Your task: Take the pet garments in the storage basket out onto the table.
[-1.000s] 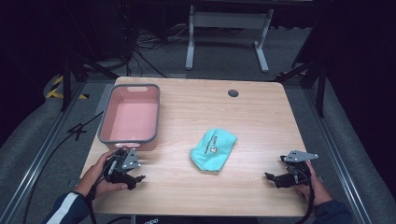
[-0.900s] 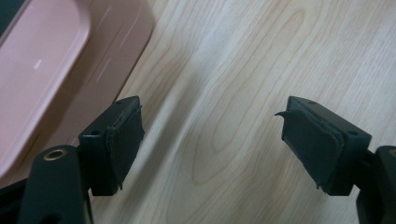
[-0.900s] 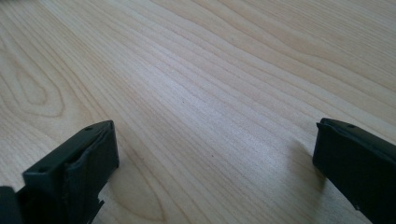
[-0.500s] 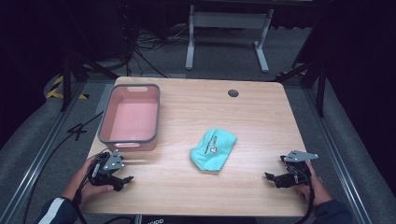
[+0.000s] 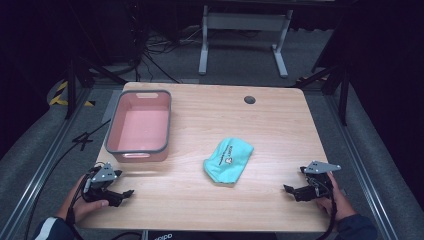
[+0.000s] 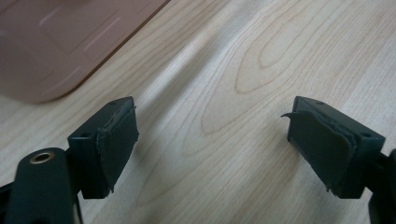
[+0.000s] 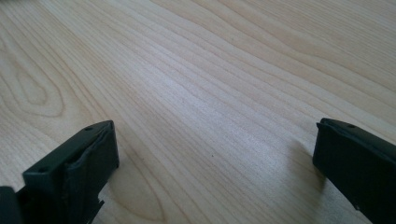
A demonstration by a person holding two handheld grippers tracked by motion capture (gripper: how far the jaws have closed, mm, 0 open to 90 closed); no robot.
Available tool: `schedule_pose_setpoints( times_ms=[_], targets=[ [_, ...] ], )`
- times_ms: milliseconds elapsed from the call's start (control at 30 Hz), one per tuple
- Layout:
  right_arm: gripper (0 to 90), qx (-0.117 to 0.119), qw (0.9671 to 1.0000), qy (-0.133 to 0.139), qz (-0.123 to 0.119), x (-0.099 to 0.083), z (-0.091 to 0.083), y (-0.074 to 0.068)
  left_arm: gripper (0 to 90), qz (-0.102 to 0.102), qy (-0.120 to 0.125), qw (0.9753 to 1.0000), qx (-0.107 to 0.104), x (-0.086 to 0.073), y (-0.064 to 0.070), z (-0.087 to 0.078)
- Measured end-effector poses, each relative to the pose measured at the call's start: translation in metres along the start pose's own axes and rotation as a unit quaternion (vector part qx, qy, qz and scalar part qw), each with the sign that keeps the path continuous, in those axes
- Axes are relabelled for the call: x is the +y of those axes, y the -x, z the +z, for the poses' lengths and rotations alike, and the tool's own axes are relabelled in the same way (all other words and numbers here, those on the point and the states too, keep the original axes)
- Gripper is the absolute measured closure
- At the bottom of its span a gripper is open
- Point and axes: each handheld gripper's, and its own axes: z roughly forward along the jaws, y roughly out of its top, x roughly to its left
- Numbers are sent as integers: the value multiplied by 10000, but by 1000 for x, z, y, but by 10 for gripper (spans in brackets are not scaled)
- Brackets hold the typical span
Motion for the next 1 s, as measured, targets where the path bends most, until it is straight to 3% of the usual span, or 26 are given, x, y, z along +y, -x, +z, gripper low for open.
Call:
schedule_pose_setpoints(
  times_ms=[33, 100, 167, 667, 1000],
  targets=[
    [6, 2, 10000, -3, -2, 0, 0, 0, 159, -74, 104, 9999, -14, -3, -1, 0],
    [6, 1, 10000, -1, 0, 0, 0, 0, 154, -34, 256, 9997, -12, -8, -2, 0],
    [6, -1, 10000, -1, 0, 0, 0, 0, 153, -101, 286, 9995, 5, -9, -1, 0],
    [6, -2, 10000, 0, 2, 0, 0, 0, 146, -135, 275, 9995, 85, -9, 0, -1],
    [6, 0, 10000, 0, 1, 0, 0, 0, 146, -276, 288, 9991, 171, -10, 3, -1]
  ],
)
